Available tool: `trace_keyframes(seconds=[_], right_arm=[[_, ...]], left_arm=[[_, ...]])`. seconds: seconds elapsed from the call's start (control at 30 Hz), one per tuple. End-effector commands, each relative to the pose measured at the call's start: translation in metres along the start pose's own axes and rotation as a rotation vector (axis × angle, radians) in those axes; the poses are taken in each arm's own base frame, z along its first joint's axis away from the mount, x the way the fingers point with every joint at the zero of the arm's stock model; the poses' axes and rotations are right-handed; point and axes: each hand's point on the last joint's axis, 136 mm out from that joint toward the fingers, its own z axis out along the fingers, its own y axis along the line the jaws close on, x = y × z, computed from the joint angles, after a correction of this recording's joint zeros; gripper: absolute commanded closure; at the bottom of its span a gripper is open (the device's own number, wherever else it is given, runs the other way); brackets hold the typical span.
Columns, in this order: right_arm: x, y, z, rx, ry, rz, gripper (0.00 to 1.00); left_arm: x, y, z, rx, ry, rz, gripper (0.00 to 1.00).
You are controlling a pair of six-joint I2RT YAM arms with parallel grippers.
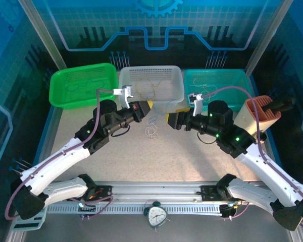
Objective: Untangle the cables
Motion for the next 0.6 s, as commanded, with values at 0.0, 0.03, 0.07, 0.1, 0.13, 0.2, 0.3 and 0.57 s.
trace_keyframes(seconds=[0.0,0.03,0.07,0.1,0.13,0.2,0.3,0.57], right_arm=[[-0.022,0.016,0.003,-0.029,-0.048,-0.03,0.23],[-0.026,0.017,0.005,-0.03,-0.052,-0.038,0.23],[-0.028,0.018,0.007,-0.031,-0.051,-0.046,0.23],[-0.03,0.019,0.009,-0.032,-0.046,-0.056,0.23],[-0.031,0.019,0.011,-0.029,-0.042,-0.064,0.23],[-0.027,0.015,0.015,-0.02,-0.028,-0.075,0.22],[-0.012,0.003,0.022,-0.012,-0.013,-0.083,0.21],[0.036,-0.04,0.039,0.049,0.046,-0.099,0.19]], left_arm=[[-0.013,-0.014,-0.004,0.036,-0.037,-0.006,1.0],[-0.014,-0.016,-0.004,0.039,-0.034,-0.003,1.0],[-0.015,-0.018,-0.004,0.04,-0.032,-0.002,1.0],[-0.017,-0.02,-0.005,0.045,-0.035,0.002,1.0],[-0.019,-0.023,-0.006,0.05,-0.039,0.005,1.0],[-0.025,-0.03,-0.007,0.063,-0.047,0.007,1.0],[-0.032,-0.04,-0.009,0.083,-0.057,0.002,1.0],[-0.057,-0.075,-0.013,0.164,-0.081,0.004,1.0]])
